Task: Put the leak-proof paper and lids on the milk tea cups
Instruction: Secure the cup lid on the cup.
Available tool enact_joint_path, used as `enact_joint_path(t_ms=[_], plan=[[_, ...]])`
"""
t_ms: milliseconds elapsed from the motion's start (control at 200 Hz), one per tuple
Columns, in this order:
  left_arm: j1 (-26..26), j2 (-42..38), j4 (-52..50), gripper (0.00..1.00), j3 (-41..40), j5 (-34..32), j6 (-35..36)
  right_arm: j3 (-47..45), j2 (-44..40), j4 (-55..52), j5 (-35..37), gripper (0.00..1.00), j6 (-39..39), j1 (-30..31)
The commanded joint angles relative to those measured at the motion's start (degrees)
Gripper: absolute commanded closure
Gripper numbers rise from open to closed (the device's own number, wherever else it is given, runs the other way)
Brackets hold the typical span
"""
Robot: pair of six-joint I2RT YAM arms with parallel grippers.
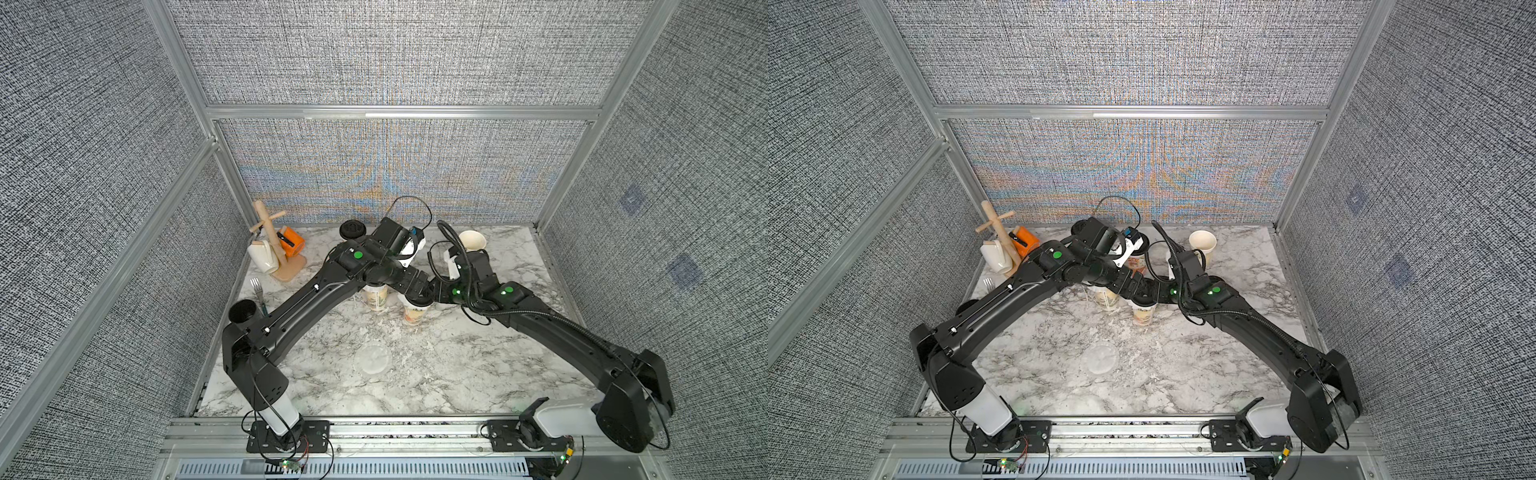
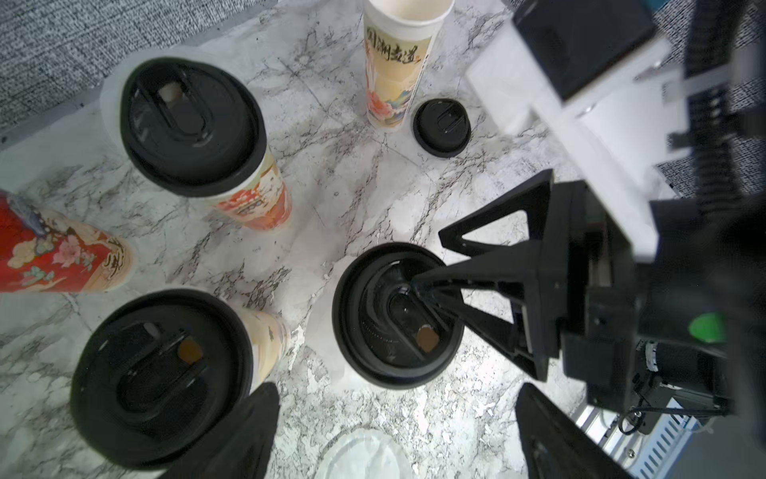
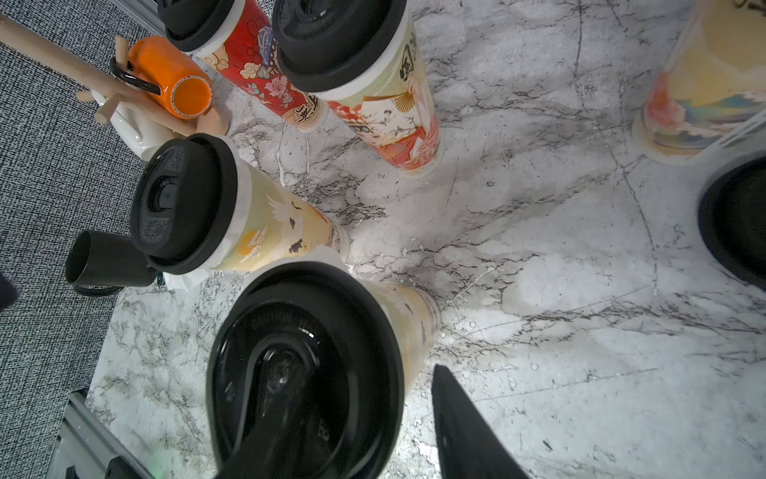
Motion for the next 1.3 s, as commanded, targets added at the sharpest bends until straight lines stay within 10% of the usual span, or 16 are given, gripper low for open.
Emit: enact_joint_path(t_ms=[0, 375, 1296], plan=[[-0.01, -0.64, -2.72, 0.11, -1.57, -4.51, -5.36, -0.21, 1.14, -9.83, 1.20, 0.52, -1.15, -0.08], [0.07, 2.64, -4.34, 0.33, -2.82, -13.36, -17.39, 1.60, 2.17, -10.32, 1.11, 0.52, -2.06, -0.34], [0.08, 9.01, -2.35, 0.49, -1.60, -10.59, -18.96, 2.03, 2.72, -10.30, 0.50, 0.54, -3.27, -0.63]])
